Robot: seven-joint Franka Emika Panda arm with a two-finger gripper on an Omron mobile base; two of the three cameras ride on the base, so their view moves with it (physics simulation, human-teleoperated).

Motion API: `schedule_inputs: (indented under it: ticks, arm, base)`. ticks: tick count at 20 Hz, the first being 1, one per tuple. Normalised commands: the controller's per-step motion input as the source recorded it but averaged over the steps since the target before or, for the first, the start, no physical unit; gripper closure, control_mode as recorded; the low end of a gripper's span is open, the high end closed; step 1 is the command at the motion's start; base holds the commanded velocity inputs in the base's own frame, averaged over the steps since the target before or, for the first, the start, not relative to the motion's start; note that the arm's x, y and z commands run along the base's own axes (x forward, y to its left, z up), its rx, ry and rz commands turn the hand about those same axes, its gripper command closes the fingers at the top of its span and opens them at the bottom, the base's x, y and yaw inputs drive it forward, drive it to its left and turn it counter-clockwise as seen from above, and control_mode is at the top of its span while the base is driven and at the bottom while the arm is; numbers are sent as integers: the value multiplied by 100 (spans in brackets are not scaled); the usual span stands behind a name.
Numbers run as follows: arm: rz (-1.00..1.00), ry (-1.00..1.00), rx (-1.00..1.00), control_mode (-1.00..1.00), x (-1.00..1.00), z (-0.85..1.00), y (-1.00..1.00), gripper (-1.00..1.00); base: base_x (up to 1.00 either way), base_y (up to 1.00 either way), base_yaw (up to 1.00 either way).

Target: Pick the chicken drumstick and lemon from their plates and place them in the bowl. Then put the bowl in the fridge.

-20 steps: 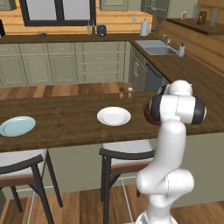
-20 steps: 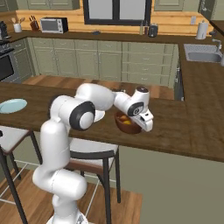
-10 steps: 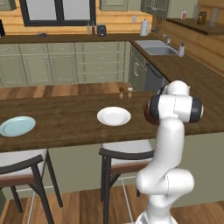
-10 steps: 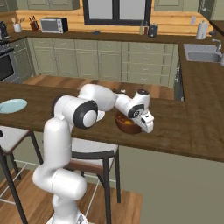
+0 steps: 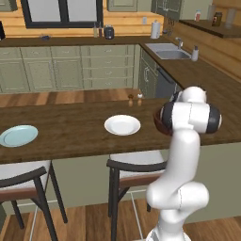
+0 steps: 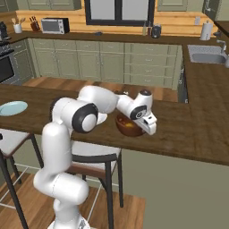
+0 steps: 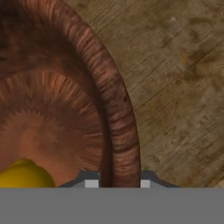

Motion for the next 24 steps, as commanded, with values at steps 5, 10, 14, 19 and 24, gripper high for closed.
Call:
schedule_inputs:
  ticks: [5, 10, 14, 19, 24]
  arm:
    - [-7, 0, 8, -100, -60, 85, 19, 100]
    - [-34, -9, 4, -100, -61, 63, 60, 100]
    - [-58, -2, 0, -100, -28, 39, 88, 100]
    - [-37, 0, 3, -100, -41, 81, 76, 100]
    - [-18, 2, 7, -100, -86, 84, 24, 100]
  base:
    - [0, 0, 0]
    - [0, 0, 0]
    - [0, 0, 0]
    - [0, 0, 0]
    - [0, 0, 0]
